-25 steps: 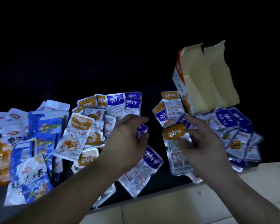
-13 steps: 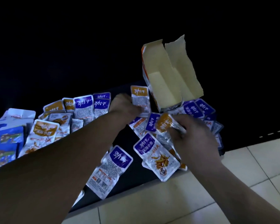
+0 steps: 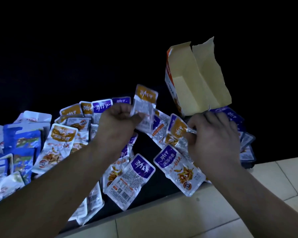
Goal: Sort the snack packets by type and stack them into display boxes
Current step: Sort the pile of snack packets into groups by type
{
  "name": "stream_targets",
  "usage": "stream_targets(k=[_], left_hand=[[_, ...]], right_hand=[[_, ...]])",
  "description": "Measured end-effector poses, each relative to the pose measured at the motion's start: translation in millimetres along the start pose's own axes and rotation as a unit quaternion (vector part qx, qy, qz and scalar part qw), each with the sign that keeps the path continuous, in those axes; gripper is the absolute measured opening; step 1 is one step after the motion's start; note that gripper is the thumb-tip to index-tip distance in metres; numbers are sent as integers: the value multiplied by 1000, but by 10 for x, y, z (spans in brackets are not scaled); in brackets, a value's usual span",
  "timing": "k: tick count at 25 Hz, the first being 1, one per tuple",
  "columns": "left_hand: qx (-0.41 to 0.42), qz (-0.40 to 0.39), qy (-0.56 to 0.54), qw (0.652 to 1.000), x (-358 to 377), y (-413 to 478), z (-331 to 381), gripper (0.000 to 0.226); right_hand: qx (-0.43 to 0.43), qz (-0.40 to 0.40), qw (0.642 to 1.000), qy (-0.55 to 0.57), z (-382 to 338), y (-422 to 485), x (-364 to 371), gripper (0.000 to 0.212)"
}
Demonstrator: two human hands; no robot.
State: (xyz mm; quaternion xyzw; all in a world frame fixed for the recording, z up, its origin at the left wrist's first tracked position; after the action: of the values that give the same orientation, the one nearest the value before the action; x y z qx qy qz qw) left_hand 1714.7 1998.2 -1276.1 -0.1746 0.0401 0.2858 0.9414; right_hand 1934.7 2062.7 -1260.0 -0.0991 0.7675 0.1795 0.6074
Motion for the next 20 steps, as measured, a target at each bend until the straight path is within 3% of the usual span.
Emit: stream_targets(k=[4, 6, 8, 11, 13, 14, 20], left_hand=[[-25, 2, 2, 1000, -386, -595, -116, 18], [-41, 40, 10, 998, -638, -699, -232, 28], [-56, 60, 4, 997, -857, -780, -358, 39], [-64, 79, -18, 995, -1048, -878, -500, 45], [-63, 72, -20, 995, -1115, -947, -563, 44], [-61, 64, -22, 996, -1140, -977, -576, 44], [-70, 66, -27, 995, -1263, -1089, -685, 44]], right_hand=[[23, 2, 973, 231, -39, -51, -173, 29], [50, -13, 939, 341, -167, -90, -268, 32], [96, -86, 894, 430, -407, -197, -199, 36], [171, -221, 833, 477, -740, -442, 120, 15], [229, -262, 813, 467, -845, -567, 292, 9], [254, -265, 806, 464, -871, -604, 336, 1], [286, -227, 777, 513, -963, -622, 459, 8]])
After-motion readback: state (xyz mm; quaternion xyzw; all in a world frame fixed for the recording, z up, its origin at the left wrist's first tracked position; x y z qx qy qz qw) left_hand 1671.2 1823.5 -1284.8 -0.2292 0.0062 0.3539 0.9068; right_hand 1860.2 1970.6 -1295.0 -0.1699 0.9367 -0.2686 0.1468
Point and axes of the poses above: each hand's wrist, its own y-axis towards the middle knuckle, its own x-axis out of the palm, z = x × y, the point moved 5 cm from there along y, towards the middle knuckle, and after that the axes turned 2 degrees about x, right-handed, at the moved point
